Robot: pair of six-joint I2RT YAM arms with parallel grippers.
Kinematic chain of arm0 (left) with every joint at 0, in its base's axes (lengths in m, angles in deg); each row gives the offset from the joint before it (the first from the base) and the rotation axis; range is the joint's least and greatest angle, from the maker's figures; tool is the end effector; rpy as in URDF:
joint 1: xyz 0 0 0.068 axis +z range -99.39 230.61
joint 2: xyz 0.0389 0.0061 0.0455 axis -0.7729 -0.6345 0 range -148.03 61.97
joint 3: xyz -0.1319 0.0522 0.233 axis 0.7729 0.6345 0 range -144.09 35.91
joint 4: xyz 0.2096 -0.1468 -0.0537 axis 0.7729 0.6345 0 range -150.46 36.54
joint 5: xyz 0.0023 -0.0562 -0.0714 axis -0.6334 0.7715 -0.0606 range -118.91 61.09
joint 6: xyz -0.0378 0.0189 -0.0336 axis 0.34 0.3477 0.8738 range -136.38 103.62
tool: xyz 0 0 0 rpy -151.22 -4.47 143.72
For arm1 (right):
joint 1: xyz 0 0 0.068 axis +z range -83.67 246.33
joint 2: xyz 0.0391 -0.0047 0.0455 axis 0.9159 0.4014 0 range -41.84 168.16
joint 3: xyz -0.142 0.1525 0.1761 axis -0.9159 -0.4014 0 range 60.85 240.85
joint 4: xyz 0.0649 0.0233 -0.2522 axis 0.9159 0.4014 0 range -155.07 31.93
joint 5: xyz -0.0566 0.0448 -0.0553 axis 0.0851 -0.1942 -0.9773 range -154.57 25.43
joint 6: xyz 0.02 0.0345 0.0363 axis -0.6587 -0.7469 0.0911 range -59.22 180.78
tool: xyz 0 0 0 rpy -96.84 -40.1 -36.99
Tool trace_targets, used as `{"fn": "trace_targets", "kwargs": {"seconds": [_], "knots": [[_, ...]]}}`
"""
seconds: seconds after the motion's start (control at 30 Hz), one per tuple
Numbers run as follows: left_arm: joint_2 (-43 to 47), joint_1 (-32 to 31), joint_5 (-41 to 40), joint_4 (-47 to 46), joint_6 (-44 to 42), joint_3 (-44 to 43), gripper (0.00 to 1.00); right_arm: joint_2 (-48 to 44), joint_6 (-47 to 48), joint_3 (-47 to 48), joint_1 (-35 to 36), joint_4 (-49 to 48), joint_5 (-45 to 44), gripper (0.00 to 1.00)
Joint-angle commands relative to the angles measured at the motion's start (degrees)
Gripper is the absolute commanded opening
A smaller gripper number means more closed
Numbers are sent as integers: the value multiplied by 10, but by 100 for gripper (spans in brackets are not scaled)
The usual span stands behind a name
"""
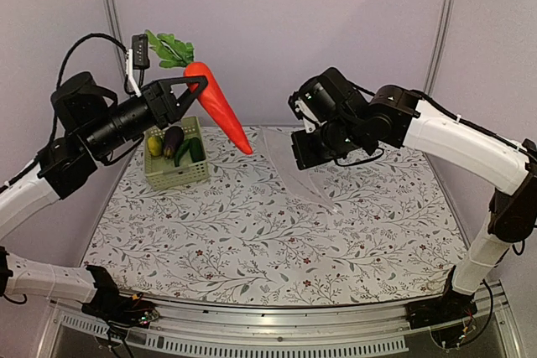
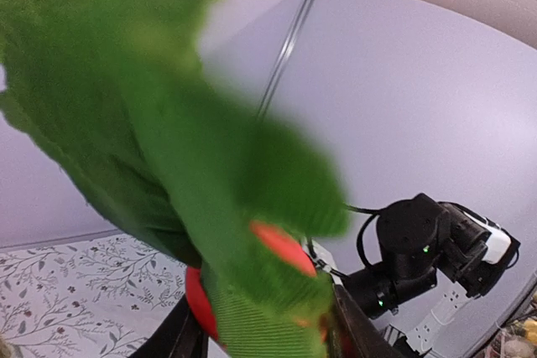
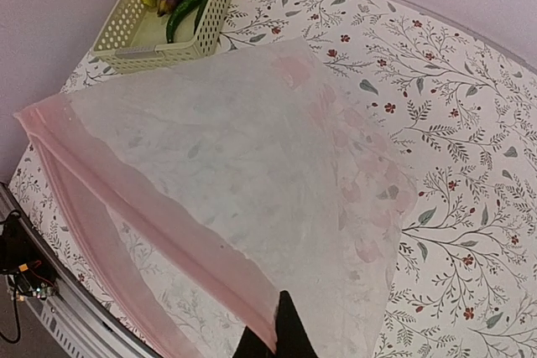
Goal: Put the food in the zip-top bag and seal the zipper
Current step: Place the fake vegetable in the zipper food storage bag.
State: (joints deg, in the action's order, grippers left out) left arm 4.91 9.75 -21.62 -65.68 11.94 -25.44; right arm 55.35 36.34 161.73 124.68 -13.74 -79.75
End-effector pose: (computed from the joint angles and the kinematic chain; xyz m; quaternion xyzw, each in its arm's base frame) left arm 0.1666 -0.1500 0.4312 0.1187 0.6356 -0.4662 0.6037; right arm 0.2004 0.3073 0.3710 -0.2238 0.8980 0.1444 0.3501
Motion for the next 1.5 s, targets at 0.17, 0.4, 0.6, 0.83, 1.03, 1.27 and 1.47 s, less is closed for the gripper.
{"fn": "trace_targets", "kwargs": {"seconds": [0.17, 0.4, 0.6, 0.83, 1.03, 1.27, 1.47], "knots": [[-49, -143, -70, -53, -152, -6, 36, -14, -21, 19, -5, -5, 27, 0], [-105, -214, -153, -137, -227, -2, 35, -13, -22, 29, -5, -6, 67, 0], [-142, -248, -220, -176, -296, -2, 35, -21, -22, 32, -5, -6, 86, 0], [-144, -260, -262, -179, -352, 10, 35, -32, -22, 34, -5, -5, 98, 0], [-156, -275, -300, -205, -400, 22, 35, -36, -22, 37, -6, -5, 111, 0], [-191, -305, -348, -217, -475, 21, 35, -38, -23, 47, -10, -1, 115, 0], [-196, -317, -374, -186, -488, 36, 35, -36, -21, 64, -22, 13, 113, 0]]}}
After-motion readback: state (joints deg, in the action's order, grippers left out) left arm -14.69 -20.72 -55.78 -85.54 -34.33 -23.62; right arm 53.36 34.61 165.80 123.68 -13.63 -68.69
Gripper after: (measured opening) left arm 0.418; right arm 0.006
